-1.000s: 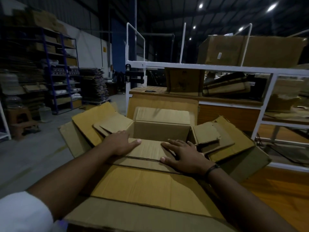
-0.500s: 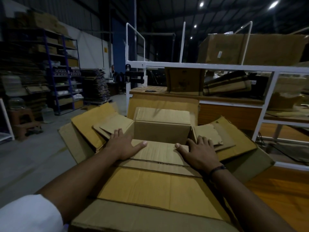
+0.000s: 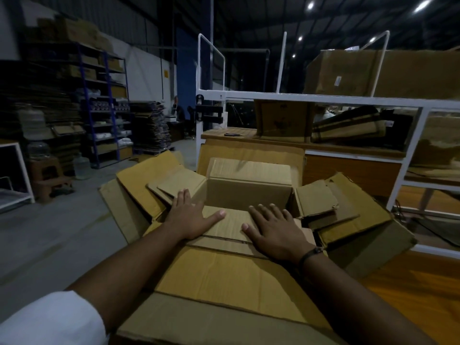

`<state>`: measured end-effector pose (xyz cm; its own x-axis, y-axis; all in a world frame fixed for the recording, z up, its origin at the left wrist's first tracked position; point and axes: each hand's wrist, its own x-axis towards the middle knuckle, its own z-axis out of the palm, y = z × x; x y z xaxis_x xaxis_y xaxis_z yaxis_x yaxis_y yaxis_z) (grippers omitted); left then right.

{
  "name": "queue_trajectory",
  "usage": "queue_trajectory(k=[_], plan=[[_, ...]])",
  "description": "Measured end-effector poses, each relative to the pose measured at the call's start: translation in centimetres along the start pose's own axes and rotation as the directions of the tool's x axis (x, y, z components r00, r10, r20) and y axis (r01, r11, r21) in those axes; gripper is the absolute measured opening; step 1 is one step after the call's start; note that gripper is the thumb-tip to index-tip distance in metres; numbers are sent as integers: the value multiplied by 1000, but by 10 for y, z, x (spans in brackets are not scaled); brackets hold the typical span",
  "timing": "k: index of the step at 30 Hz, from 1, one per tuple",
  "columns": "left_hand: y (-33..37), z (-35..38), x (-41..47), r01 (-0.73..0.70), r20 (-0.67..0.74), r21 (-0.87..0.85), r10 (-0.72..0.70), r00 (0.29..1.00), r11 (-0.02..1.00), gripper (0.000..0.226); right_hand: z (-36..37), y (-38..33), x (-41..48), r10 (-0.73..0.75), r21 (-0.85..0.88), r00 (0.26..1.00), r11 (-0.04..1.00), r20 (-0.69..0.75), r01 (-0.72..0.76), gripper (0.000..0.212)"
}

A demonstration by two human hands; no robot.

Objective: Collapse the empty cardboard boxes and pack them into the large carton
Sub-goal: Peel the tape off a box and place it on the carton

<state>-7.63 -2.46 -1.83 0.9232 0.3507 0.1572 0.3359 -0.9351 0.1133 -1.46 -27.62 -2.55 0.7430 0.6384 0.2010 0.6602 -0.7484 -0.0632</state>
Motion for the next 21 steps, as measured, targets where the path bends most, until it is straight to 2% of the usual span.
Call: queue_trajectory(k=[6, 9, 12, 14, 21], plan=[[3, -6, -1, 17, 12, 86, -18, 1000, 996, 121, -2, 6, 4, -18, 7, 1000, 1000, 6, 18, 78], [3, -5, -4, 37, 8, 83, -38, 999, 996, 117, -3, 13, 2, 159, -52, 984, 985, -75, -163, 90], [2, -4, -2, 16, -5, 94, -15, 1000, 995, 118, -3, 23, 1, 417, -31, 896, 904, -152, -426, 102], [2, -5, -1, 12, 12, 81, -13, 1000, 997, 122, -2, 30, 1, 499, -20, 854, 862, -145, -507, 107], [1, -7, -1, 34, 35, 86, -37, 999, 996, 127, -2, 37, 6, 487, -115, 863, 857, -135, -502, 111]])
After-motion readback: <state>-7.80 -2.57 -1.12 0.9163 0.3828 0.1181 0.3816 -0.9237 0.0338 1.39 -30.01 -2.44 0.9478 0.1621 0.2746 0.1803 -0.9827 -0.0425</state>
